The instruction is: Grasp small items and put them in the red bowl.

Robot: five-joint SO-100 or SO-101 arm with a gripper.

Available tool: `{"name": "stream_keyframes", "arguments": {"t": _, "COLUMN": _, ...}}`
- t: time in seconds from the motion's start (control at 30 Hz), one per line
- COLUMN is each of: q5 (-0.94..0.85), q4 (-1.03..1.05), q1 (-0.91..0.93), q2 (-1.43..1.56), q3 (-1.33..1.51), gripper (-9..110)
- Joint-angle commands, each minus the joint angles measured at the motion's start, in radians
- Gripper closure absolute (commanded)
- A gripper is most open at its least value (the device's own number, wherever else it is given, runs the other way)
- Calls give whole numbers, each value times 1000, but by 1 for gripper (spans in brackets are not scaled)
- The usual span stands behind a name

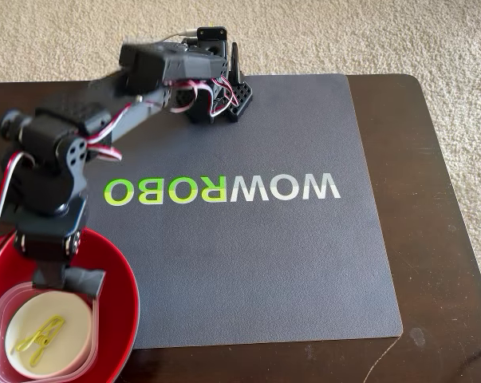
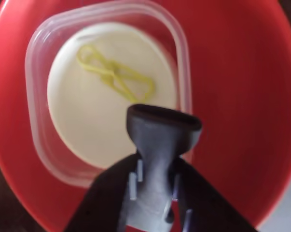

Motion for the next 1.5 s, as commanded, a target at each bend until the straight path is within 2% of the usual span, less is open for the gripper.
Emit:
{"name": "stream_keyframes", "arguments": {"t": 0.0, "q5": 25, "q4": 8, "q1": -5, "q2": -21, "q3": -98, "gripper": 83}}
{"name": "stream_keyframes", "arguments": {"t": 0.17, "q5": 17, "q4": 40, "q1": -20, "q2": 46, "q3": -103, "gripper": 80}}
{"name": "stream_keyframes", "arguments": {"t": 0.27, "q5": -21, "q4": 138, "q1": -37, "q2": 138, "q3": -103, "gripper": 80}}
{"name": "stream_keyframes", "arguments": {"t": 0.5, "q5": -195, "q4": 144, "q1": -167, "q2": 750, "q3": 465, "gripper": 78}}
{"name": "stream_keyframes", "arguments": {"t": 0.63, "q5": -282, "q4": 112, "q1": -304, "q2": 1060, "q3": 940, "gripper": 79}}
{"name": "stream_keyframes", "arguments": {"t": 0.77, "q5": -281, "q4": -202, "q1": -408, "q2": 1316, "q3": 1571, "gripper": 85}}
{"name": "stream_keyframes", "arguments": {"t": 0.9, "q5": -328, "q4": -400, "q1": -479, "q2": 1667, "q3": 1953, "gripper": 83}}
{"name": "stream_keyframes", "arguments": {"t": 1.0, "q5": -414, "q4": -503, "q1": -505, "q2": 2019, "q3": 2250, "gripper": 89}}
{"name": "stream_keyframes", "arguments": {"t": 1.3, "q5": -324, "q4": -489, "q1": -526, "q2": 2617, "q3": 2746, "gripper": 100}}
{"name": "stream_keyframes", "arguments": {"t": 1.47, "q5": -347, "q4": -500, "q1": -437, "q2": 2651, "q3": 2818, "gripper": 101}}
